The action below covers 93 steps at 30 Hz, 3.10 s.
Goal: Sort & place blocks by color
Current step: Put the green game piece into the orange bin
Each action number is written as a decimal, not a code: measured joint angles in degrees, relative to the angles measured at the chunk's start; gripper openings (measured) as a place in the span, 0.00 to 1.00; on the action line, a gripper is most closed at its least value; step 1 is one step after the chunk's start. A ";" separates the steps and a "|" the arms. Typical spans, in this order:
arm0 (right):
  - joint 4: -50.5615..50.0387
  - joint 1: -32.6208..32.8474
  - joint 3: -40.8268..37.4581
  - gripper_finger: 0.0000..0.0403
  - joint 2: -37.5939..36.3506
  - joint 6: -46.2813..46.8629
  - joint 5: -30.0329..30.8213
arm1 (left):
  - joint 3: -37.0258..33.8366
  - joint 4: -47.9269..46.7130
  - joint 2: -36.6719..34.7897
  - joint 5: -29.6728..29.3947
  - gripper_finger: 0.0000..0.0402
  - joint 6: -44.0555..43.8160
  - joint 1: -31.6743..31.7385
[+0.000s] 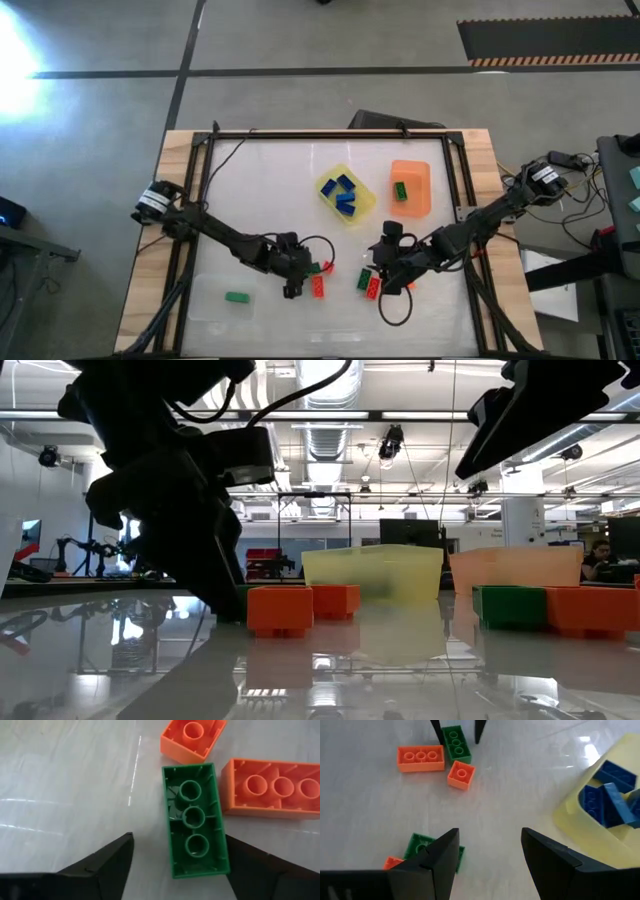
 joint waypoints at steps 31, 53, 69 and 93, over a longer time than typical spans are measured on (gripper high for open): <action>63.56 -0.92 -17.22 0.51 0.04 -28.05 5.37 | -0.26 28.14 -14.11 -7.86 0.34 30.57 0.95; 74.62 -1.91 -14.27 0.51 0.04 -42.26 3.08 | -1.03 49.08 -10.45 -5.13 0.35 37.88 1.55; 74.93 -2.93 -12.87 0.50 0.00 -42.60 -0.31 | -1.11 50.01 -10.30 -6.41 0.35 37.63 2.36; 71.46 -3.93 -12.87 0.32 0.15 -41.53 0.24 | -1.18 49.88 -10.08 -6.50 0.55 37.35 2.36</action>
